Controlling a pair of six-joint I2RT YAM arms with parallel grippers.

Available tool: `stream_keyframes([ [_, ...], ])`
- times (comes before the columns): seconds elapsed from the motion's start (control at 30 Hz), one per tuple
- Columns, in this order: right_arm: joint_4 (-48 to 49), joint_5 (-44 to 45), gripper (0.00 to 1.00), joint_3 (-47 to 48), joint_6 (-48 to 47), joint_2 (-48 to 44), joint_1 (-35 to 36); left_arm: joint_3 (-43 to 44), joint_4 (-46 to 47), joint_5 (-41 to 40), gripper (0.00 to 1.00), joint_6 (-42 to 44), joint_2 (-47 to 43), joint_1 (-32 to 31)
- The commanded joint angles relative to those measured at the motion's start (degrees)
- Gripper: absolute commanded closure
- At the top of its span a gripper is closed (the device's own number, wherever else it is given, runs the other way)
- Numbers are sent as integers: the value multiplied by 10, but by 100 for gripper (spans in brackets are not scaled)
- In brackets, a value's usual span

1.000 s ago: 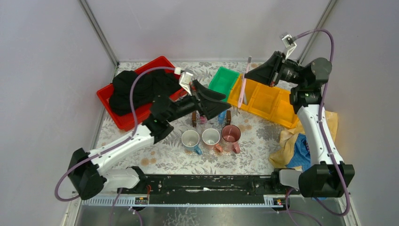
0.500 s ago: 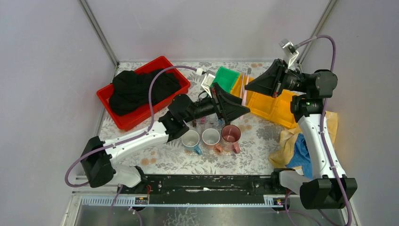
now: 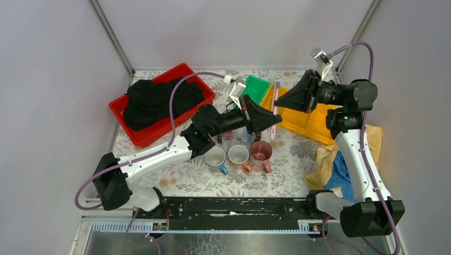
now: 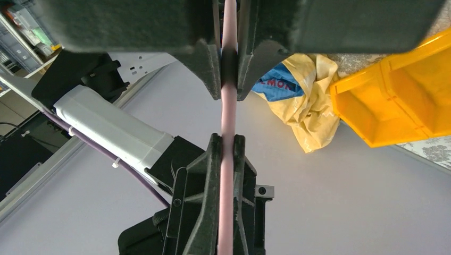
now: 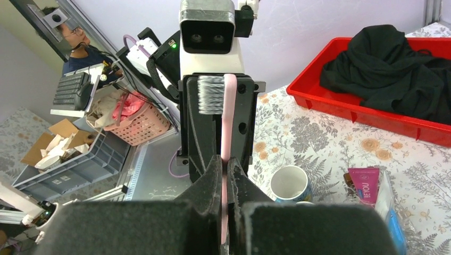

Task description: Prepare toiletry sets of a toothbrush and toothpaste on the tray

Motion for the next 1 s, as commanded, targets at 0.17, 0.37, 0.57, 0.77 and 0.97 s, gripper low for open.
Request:
stream_keyframes([
  [0.17, -91, -20, 89, 15, -93, -19, 28, -4, -14, -10, 100, 60, -31, -2],
  [0.37, -156, -34, 53, 23, -153, -24, 38, -83, 35, -49, 100, 114, -98, -3],
  [0.57, -211, -50, 25, 5, -234, -27, 61, -174, 95, -99, 100, 164, -183, -2],
  [0.77, -638, 32, 9, 77, -670, -6, 129, -232, 136, -144, 100, 151, -243, -2],
  [0.97, -675, 82, 15, 98, -722, 21, 210, -244, 199, -158, 100, 110, -235, -2],
])
